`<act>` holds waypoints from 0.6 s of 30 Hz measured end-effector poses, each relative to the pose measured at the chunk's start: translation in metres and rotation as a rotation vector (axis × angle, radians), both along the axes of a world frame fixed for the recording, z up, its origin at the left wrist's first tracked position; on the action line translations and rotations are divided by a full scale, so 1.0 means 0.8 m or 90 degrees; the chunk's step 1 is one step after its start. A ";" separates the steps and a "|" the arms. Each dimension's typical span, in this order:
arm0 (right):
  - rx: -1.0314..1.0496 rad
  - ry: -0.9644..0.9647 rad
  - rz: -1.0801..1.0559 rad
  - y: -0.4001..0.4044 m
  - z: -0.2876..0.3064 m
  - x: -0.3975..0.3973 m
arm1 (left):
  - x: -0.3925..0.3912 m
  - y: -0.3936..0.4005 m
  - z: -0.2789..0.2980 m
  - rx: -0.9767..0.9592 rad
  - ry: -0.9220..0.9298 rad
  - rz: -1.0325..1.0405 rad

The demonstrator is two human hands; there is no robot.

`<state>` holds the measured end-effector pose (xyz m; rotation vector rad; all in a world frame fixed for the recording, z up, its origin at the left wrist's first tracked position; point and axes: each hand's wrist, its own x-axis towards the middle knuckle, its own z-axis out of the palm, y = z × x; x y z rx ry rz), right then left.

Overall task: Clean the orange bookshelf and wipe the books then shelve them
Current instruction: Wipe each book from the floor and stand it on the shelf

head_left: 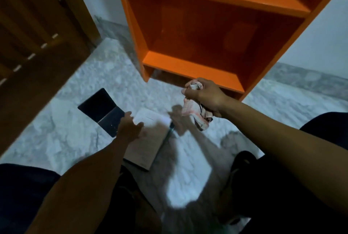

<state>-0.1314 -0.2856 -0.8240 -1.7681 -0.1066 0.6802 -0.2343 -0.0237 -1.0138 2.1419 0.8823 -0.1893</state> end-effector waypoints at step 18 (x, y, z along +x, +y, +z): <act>0.045 0.132 -0.081 0.010 -0.049 0.019 | 0.004 0.029 -0.059 0.043 0.196 -0.075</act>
